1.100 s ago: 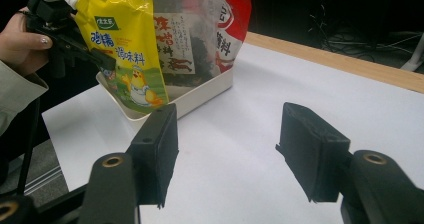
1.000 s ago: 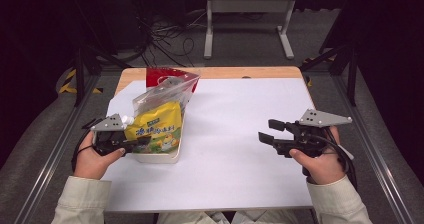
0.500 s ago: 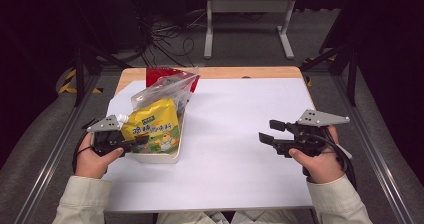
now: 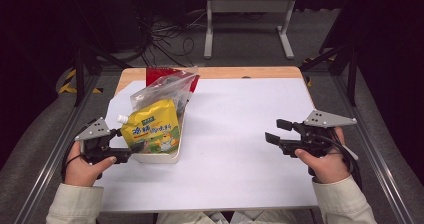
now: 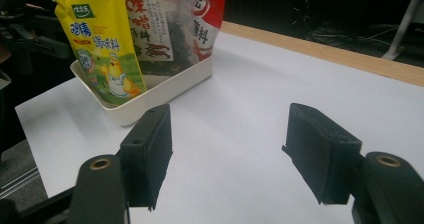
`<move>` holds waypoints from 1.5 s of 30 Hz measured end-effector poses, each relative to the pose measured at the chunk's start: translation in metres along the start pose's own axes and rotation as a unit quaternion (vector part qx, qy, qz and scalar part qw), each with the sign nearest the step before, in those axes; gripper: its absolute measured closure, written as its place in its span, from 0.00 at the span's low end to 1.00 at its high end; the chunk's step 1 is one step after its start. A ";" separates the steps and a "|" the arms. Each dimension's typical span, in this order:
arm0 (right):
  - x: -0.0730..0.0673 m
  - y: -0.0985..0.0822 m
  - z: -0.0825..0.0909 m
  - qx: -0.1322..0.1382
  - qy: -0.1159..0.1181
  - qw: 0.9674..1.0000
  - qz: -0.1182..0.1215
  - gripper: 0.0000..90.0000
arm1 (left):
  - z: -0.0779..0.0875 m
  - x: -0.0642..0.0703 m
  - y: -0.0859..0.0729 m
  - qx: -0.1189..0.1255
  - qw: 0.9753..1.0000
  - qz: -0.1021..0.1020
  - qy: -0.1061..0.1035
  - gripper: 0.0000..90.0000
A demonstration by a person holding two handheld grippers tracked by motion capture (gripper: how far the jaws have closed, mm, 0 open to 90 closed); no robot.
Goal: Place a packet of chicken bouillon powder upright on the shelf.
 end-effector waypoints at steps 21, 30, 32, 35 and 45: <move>0.038 -0.045 0.046 -0.019 -0.060 0.998 -0.026 0.33 | 0.017 0.010 -0.044 -0.002 0.999 0.031 0.034 0.18; 0.046 -0.066 0.046 -0.015 -0.058 0.998 -0.008 0.32 | 0.010 0.007 -0.057 -0.023 0.998 0.051 0.027 0.18; 0.050 -0.074 0.044 -0.019 -0.057 0.998 -0.007 0.32 | 0.009 0.007 -0.060 -0.029 0.997 0.062 0.027 0.17; 0.051 -0.079 0.043 -0.022 -0.057 0.998 -0.008 0.32 | 0.007 0.005 -0.063 -0.032 0.997 0.068 0.026 0.17; 0.056 -0.092 0.035 -0.036 -0.061 0.997 -0.006 0.31 | 0.001 0.006 -0.066 -0.041 0.996 0.066 0.031 0.15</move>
Point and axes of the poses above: each handheld gripper's, and its own axes: z roughly backward along the jaws, y roughly out of its top, x roughly to its right, the point moved 1 cm from there along -z, roughly forward along the jaws, and after that the axes turned 2 degrees about x, right-handed, at the moved point
